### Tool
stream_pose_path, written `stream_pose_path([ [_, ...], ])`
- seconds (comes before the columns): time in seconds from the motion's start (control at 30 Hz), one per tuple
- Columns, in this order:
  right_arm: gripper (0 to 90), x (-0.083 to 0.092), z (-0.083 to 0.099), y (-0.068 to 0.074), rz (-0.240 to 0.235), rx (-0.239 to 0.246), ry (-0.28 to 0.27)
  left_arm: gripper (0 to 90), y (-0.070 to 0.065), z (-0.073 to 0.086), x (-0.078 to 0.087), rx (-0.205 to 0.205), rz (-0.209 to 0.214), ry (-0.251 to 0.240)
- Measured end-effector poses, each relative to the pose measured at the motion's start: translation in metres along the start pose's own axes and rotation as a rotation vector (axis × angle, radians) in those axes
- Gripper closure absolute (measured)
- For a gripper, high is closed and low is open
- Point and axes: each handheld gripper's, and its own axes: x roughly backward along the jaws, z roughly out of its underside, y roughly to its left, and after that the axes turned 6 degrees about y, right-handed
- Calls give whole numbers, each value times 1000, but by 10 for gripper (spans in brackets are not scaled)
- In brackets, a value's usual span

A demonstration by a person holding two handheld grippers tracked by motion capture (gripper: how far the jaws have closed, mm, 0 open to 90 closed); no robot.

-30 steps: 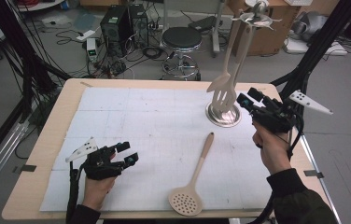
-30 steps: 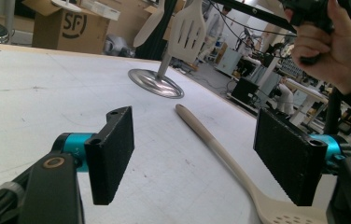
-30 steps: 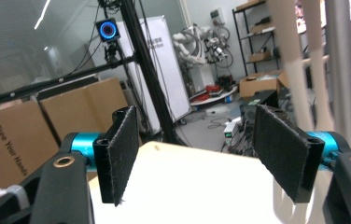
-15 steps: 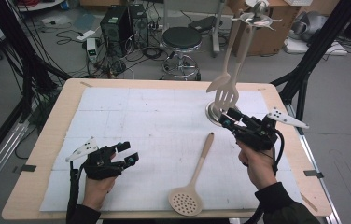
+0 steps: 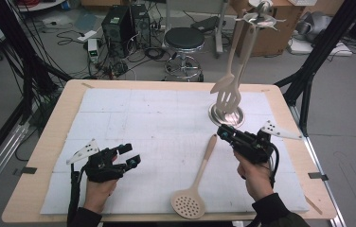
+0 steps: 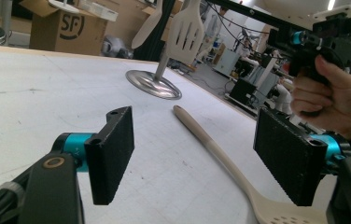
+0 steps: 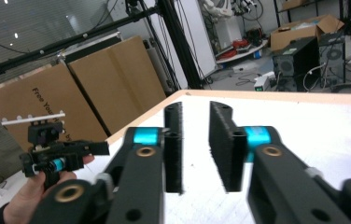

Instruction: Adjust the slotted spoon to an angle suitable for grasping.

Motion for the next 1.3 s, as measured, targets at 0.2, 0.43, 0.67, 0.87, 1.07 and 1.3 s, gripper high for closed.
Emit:
stream_pose_path([
  [0.2, 875, -2, 13, -3, 6, -26, 21, 294, 0, 1, -1, -6, -2, 13],
  [0.43, 895, -1, 22, -4, 13, -33, 33, 295, 0, 1, -1, -8, 5, 4],
  [0.67, 895, 0, 39, -9, 34, -65, 55, 294, -1, 1, 0, -9, 7, -1],
  [0.87, 895, -5, 45, -7, 49, -79, 81, 295, -2, 1, 0, -8, 9, -1],
  [1.07, 895, -9, 53, -9, 78, -96, 130, 295, -2, 1, 1, -9, 7, -6],
  [1.3, 896, -14, 74, -21, 113, -152, 181, 294, -2, 1, 2, -9, 13, -8],
])
